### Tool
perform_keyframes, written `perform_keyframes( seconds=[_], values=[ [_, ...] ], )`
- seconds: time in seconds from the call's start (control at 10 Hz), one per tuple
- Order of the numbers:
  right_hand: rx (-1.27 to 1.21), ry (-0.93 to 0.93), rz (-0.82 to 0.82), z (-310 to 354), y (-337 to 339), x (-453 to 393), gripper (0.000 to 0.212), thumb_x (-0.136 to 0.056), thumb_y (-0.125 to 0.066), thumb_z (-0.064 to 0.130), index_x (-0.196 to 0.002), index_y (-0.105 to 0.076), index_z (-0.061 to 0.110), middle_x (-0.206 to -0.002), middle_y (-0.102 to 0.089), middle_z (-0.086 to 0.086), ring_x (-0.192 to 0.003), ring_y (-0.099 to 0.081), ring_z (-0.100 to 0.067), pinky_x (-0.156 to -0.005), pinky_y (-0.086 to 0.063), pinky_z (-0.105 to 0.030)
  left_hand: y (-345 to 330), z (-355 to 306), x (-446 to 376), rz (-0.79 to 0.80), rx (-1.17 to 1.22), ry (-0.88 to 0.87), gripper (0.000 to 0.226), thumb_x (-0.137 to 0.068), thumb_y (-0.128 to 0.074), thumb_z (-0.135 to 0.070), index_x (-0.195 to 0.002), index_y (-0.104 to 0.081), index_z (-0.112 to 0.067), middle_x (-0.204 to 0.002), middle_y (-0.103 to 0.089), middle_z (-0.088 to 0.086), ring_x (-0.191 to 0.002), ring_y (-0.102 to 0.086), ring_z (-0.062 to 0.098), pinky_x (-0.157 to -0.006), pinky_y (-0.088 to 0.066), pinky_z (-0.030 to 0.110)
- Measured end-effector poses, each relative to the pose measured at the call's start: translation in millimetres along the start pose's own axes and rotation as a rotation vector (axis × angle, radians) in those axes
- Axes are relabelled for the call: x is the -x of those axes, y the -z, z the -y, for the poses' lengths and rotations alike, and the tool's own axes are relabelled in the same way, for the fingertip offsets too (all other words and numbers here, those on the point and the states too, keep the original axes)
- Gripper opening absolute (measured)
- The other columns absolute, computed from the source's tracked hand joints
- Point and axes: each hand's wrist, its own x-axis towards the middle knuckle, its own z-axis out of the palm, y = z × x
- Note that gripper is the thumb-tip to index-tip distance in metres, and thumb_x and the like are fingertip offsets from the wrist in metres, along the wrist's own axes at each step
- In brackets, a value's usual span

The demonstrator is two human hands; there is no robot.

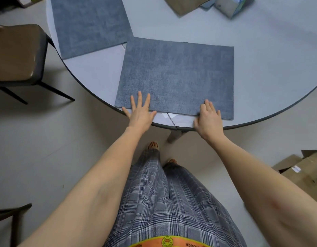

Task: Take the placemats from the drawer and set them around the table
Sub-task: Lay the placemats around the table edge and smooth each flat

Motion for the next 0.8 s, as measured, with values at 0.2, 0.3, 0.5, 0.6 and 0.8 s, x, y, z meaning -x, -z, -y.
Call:
perform_keyframes(
  seconds=[0.2, 0.3, 0.5, 0.6, 0.8],
  values=[
    [-0.003, -0.042, -0.020, 3, -5, 6, 0.060, -0.095, -0.041, 0.047, -0.133, -0.035, 0.001, -0.155, -0.020, -0.021, -0.146, -0.013, -0.035, -0.115, -0.021, -0.053, 6, -4, -3, -0.037, -0.077, 0.068, 0.087, -0.090, -0.040, -0.064, -0.156, -0.003, -0.021, -0.163, 0.008, 0.001, -0.149, 0.008, 0.030, -0.111, -0.007, 0.067],
    [0.035, -0.074, 0.003, 4, -9, 4, 0.070, -0.095, -0.036, 0.054, -0.145, -0.024, 0.006, -0.157, -0.011, -0.023, -0.146, -0.008, -0.038, -0.117, -0.016, -0.050, 10, -3, -6, -0.068, -0.139, 0.102, 0.090, -0.086, -0.040, -0.073, -0.154, -0.010, -0.022, -0.162, 0.004, 0.008, -0.148, 0.008, 0.036, -0.111, -0.005, 0.067],
    [0.027, -0.086, 0.007, 5, -16, 6, 0.072, -0.097, -0.031, 0.054, -0.152, -0.012, 0.010, -0.159, 0.000, -0.022, -0.147, 0.000, -0.038, -0.119, -0.006, -0.050, 13, 0, -12, -0.006, -0.005, 0.102, 0.090, -0.082, -0.054, -0.068, -0.147, -0.020, -0.017, -0.160, 0.014, 0.018, -0.143, 0.011, 0.049, -0.113, 0.000, 0.065],
    [0.014, -0.086, 0.001, 5, -16, 6, 0.073, -0.097, -0.032, 0.053, -0.152, -0.011, 0.010, -0.158, 0.000, -0.023, -0.147, 0.001, -0.038, -0.119, -0.005, -0.050, 13, 0, -12, 0.002, -0.026, 0.119, 0.103, -0.081, -0.051, -0.072, -0.154, -0.002, -0.020, -0.160, 0.015, 0.015, -0.144, 0.011, 0.047, -0.114, -0.001, 0.062],
    [0.027, -0.090, 0.005, 5, -19, 5, 0.073, -0.097, -0.031, 0.054, -0.152, -0.011, 0.010, -0.158, 0.001, -0.023, -0.147, 0.001, -0.038, -0.119, -0.006, -0.051, 18, -2, -12, 0.024, -0.038, 0.139, 0.110, -0.078, -0.052, -0.075, -0.154, 0.008, -0.023, -0.161, 0.014, 0.012, -0.145, 0.011, 0.043, -0.115, -0.004, 0.061]
  ],
)
